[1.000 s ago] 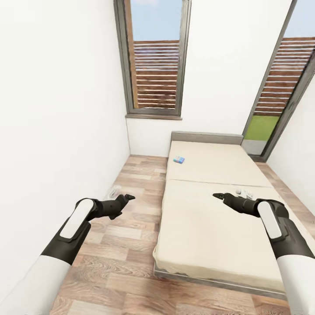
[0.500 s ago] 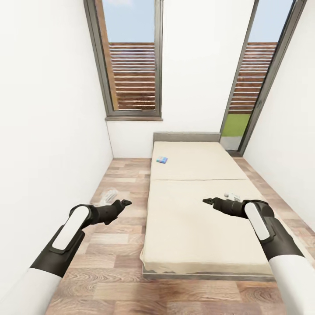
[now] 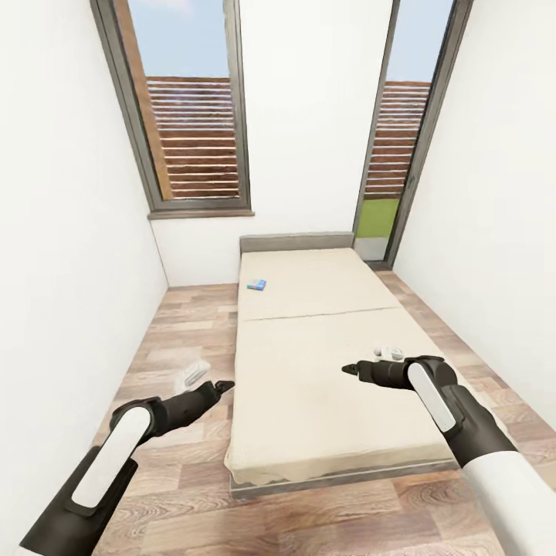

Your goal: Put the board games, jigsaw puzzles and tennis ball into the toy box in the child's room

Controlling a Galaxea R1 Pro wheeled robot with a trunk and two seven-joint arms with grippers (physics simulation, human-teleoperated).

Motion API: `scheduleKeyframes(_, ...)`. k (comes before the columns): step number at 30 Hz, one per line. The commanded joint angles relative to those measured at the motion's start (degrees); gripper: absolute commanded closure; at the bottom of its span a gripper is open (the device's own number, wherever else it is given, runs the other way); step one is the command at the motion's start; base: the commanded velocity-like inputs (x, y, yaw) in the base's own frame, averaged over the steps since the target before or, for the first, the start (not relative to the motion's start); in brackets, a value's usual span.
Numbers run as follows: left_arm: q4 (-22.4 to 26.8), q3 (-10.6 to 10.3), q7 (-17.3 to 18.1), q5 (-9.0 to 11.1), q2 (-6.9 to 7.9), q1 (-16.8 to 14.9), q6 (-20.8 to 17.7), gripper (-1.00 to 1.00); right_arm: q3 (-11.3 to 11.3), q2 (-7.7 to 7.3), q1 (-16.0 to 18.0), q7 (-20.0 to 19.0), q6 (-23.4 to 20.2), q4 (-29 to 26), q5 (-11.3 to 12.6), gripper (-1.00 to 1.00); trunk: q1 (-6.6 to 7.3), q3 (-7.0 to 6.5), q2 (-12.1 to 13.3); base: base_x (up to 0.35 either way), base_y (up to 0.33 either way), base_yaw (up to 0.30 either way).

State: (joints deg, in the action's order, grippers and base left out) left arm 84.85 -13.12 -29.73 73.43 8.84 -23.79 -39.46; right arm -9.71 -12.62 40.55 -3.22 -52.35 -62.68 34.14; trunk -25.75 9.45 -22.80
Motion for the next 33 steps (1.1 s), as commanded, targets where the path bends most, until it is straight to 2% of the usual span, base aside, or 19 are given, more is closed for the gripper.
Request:
scheduleKeyframes(1,0.3,0.0,-0.3,0.4,0.12,0.7,0.1,-1.0,-0.4,-0.11,0.1,-0.3,-0.2,-0.2,-0.4,-1.0,-0.04,0.1,-0.1,0.0,0.0,-0.227)
scheduleKeyframes(7,0.6,0.4,0.4,-0.4,0.36,4.3,0.4,-1.0,-0.9,-0.33,-0.1,-0.1,-0.2,-1.3,-0.4,-1.0,-0.04,0.01,-0.1,0.0,0.0,-0.126)
scheduleKeyframes(10,-0.1,1.2,0.6,-0.7,0.42,5.6,0.8,-1.0,-1.1,-0.25,-0.2,-0.1,-0.1,-1.7,-0.2,-1.0,-0.04,-0.01,-0.1,0.002,0.0,-0.048)
scheduleKeyframes(22,-3.8,3.2,0.7,-1.0,0.48,6.8,2.2,-1.0,-1.3,0.0,-0.4,0.0,-0.3,-2.0,0.0,-1.0,-0.04,-0.03,-0.1,0.099,0.047,-0.018)
scheduleKeyframes(33,-4.6,3.6,0.7,-1.1,0.43,7.0,2.5,-1.0,-1.0,0.01,-0.6,0.0,-0.3,-2.1,0.2,-1.0,-0.04,-0.04,-0.1,0.154,0.105,-0.003)
